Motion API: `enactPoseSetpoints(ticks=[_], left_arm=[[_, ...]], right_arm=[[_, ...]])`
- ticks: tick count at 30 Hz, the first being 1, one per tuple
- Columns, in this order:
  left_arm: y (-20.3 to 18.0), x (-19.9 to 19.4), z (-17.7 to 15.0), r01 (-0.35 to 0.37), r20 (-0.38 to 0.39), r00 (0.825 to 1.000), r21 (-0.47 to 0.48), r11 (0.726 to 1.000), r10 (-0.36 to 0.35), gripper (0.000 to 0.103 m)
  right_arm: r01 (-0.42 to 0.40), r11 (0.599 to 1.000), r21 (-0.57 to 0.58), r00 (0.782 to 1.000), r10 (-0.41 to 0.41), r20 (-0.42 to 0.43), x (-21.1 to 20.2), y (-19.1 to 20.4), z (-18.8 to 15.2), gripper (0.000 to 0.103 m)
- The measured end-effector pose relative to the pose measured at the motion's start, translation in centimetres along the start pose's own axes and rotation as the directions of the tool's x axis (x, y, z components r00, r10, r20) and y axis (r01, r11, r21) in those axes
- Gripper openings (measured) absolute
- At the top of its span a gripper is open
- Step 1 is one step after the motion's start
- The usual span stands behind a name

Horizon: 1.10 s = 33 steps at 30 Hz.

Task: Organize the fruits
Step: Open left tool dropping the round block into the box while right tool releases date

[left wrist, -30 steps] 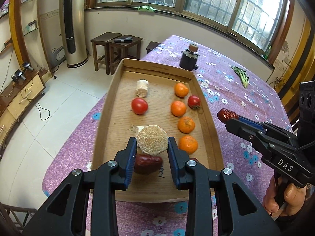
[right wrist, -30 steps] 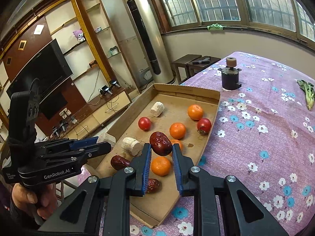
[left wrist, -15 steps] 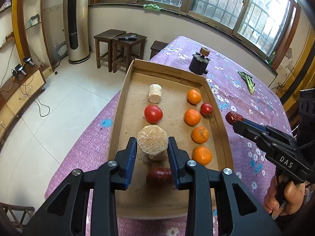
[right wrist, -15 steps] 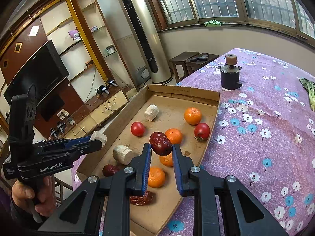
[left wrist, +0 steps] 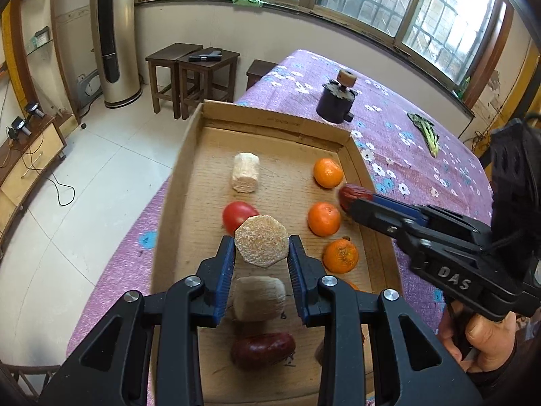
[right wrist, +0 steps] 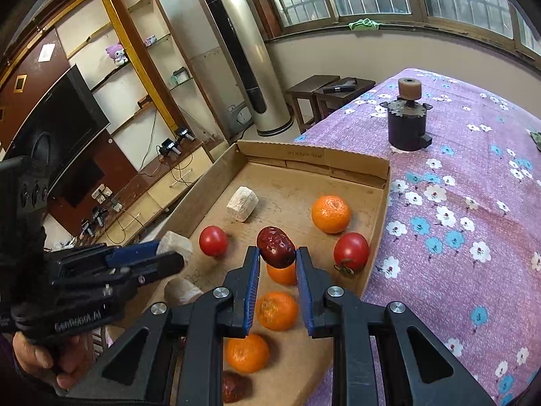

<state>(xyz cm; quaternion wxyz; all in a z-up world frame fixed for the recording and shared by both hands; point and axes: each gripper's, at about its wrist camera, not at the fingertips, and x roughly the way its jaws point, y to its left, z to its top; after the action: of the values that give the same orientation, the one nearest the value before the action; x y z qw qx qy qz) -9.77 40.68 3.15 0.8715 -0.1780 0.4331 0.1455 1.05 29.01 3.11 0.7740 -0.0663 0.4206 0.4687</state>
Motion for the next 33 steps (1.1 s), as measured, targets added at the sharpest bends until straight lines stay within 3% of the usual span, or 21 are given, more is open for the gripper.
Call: enactPoseSetpoints(ticks=[14,16,18,20,25,27,33], left_arm=[[1.4,2.0,-1.0,-0.037,-0.044,0.998,-0.025,0.999,0.036,0.029],[1.3,1.9,-1.0,-0.052,-0.043,0.998,-0.025,0.998,0.05,0.035],[1.2,1.7,-1.2,-0.079,-0.036,0.996,-0.021,0.997,0.078,0.052],[1.5,1.5,-1.3,-0.089,-0.029,0.996,-0.022,0.996,0.088,0.057],[1.5,0.8,-2.0,-0.092,-0.021,0.996,-0.011,0.996,0.092,0.06],[1.3,0.5,-2.3,-0.092,-0.019,0.996,-0.006,0.996,0.091,0.061],[0.3,-0.3,-3.5,-0.094,-0.02,0.995,0.011,0.995,0.094,0.061]], right_arm=[[-0.026,0.996,-0.083,0.996,0.018,-0.09,3.8,2.5,-0.2,0.024],[-0.035,0.996,-0.085,0.994,0.026,-0.102,3.9,2.4,-0.2,0.024],[-0.033,0.996,-0.087,0.995,0.024,-0.101,3.8,2.5,-0.2,0.026],[-0.035,0.996,-0.08,0.995,0.027,-0.099,3.7,2.3,-0.2,0.027],[-0.037,0.997,-0.071,0.995,0.03,-0.095,3.0,2.0,-0.6,0.03],[-0.042,0.997,-0.066,0.995,0.035,-0.096,2.7,1.8,-0.9,0.037],[-0.047,0.998,-0.048,0.995,0.043,-0.088,1.1,0.9,-1.2,0.038]])
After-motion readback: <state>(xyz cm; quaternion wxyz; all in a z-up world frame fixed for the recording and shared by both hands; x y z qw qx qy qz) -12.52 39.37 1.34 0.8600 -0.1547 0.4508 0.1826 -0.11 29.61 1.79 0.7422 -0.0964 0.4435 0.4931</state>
